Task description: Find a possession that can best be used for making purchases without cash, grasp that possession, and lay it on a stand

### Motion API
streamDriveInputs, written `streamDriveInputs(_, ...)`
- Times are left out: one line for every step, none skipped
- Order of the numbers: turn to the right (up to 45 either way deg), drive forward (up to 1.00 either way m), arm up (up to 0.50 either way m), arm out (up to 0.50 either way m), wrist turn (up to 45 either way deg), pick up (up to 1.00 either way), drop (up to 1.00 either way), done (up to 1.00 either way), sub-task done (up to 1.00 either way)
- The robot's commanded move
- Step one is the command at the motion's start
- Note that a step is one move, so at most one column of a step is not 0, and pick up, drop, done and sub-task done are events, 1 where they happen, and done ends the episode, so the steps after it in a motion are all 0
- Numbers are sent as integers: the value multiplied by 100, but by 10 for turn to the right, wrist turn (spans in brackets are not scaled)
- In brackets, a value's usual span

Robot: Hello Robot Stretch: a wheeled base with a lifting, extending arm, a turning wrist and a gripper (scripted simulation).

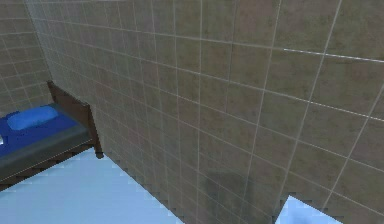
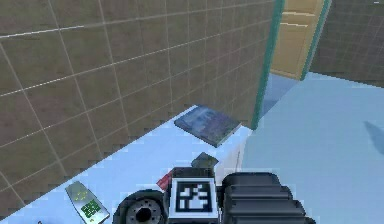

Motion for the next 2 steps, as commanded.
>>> streamDriveInputs(0,0,0,18,0,0,0,0,0)
streamDriveInputs(0,0,0,0,450,0,0,0,0)
